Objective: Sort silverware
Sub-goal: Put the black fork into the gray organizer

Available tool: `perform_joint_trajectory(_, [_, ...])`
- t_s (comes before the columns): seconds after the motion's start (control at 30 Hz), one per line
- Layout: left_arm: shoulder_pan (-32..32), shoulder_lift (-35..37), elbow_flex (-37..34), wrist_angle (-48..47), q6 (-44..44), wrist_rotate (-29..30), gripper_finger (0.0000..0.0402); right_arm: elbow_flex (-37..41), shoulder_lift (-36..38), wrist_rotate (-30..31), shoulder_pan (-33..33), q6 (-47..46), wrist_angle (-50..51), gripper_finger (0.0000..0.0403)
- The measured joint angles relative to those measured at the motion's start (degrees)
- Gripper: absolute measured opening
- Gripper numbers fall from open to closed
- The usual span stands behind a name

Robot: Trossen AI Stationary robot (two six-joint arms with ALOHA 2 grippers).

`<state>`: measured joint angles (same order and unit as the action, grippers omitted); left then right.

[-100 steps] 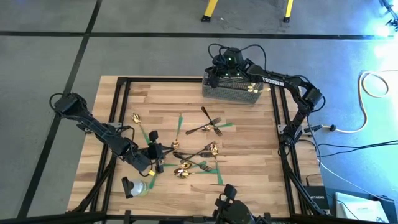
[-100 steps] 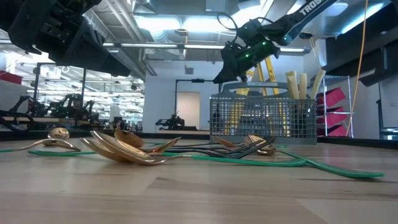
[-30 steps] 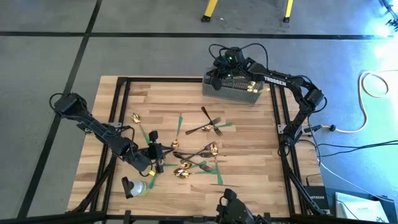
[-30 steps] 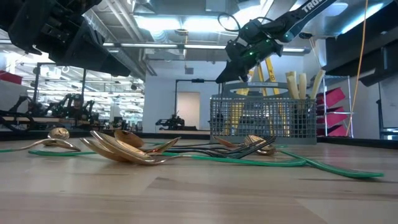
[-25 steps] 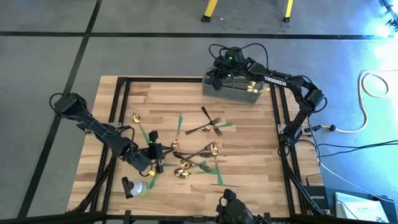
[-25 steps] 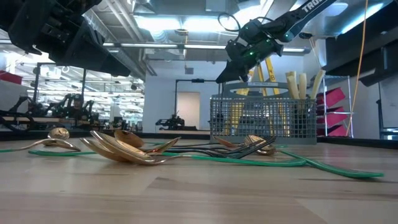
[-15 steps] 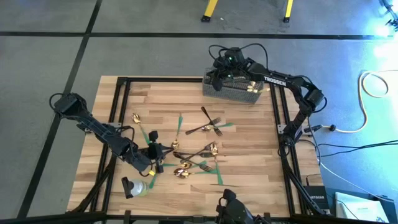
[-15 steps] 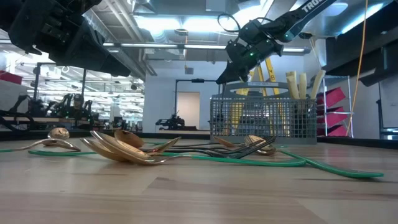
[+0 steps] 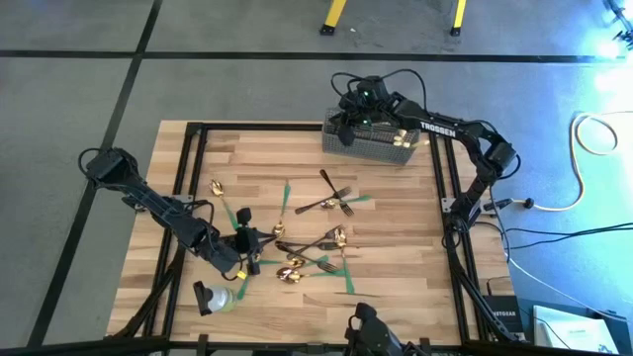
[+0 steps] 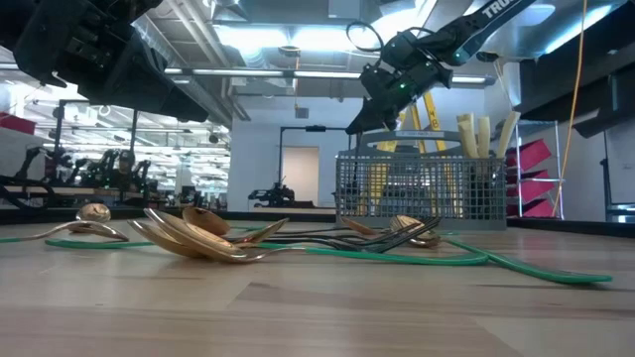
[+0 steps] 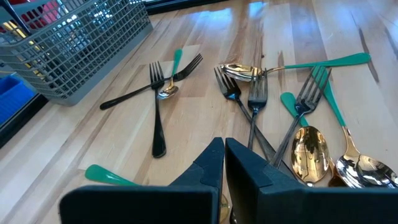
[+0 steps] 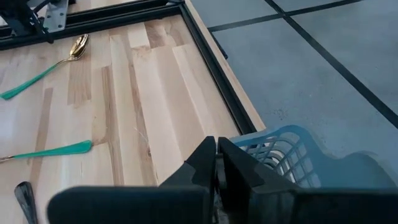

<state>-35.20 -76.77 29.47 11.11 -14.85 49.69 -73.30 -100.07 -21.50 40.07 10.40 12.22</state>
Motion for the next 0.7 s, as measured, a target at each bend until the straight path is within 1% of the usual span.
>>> perform_joint_trajectory(0.2, [0.0, 0.0, 0.0, 0.0, 0.0, 0.0, 0.0, 0.0, 0.0, 1.5, 0.0, -0.1, 0.0, 0.0])
perform_joint_trajectory(0.7, [0.0, 0.0, 0.0, 0.0, 0.0, 0.0, 0.0, 0.0, 0.0, 2.2, -0.4, -0.8, 0.0, 0.0002])
